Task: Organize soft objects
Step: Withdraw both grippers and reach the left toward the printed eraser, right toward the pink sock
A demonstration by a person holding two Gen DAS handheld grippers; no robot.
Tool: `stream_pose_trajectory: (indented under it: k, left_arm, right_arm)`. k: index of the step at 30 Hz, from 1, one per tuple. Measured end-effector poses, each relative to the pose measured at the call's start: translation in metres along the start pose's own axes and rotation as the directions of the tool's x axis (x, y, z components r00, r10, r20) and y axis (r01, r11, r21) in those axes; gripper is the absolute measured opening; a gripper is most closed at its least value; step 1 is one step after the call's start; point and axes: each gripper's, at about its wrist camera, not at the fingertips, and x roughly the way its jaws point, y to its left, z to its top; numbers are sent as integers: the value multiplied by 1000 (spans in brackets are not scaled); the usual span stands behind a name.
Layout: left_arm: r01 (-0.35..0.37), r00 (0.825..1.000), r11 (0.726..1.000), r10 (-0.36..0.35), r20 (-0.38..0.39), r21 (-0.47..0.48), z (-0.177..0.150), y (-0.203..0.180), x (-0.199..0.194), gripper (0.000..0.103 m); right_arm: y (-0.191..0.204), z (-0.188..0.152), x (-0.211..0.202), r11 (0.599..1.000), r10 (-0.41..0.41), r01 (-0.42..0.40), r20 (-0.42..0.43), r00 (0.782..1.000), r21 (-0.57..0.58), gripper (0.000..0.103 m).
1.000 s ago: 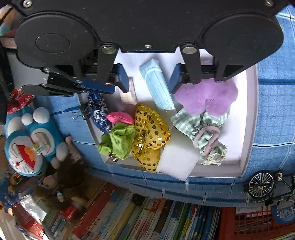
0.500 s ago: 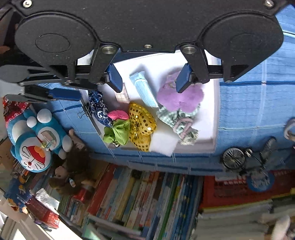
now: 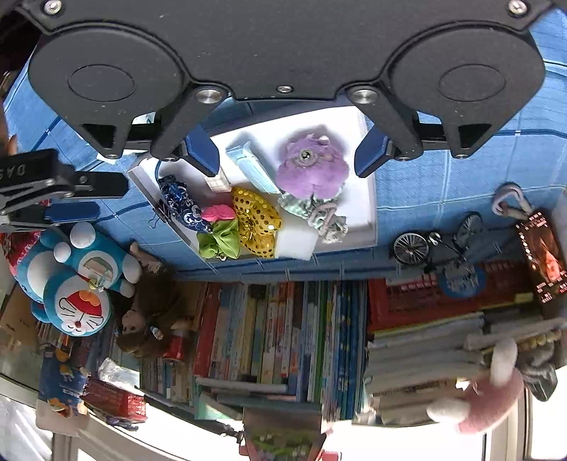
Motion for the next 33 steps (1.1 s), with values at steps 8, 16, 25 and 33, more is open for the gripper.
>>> stream_pose_trajectory:
  k: [8,16,25,33]
  left_arm:
    - [-18,996,1000,17,89,17,-22,8,-30,88]
    - [-100,979,995,94,180,25,-51,27,-57,95]
    - [-133,966,988,147,215,-79,-84,64,-67,95]
    - [-167,965,973,194,175,-156,-99,94,-50,94]
  right_arm:
    - [-1,-18,-27,1000,-16,18,81,997,-17,103]
    - [-4,-45,-52,999,-17,23,182,983,-30,103]
    - [-20,-78,-70,999,-40,30,298,954,38,103]
    - [-38,-107,-68,992,-107,80,296,949,102,103]
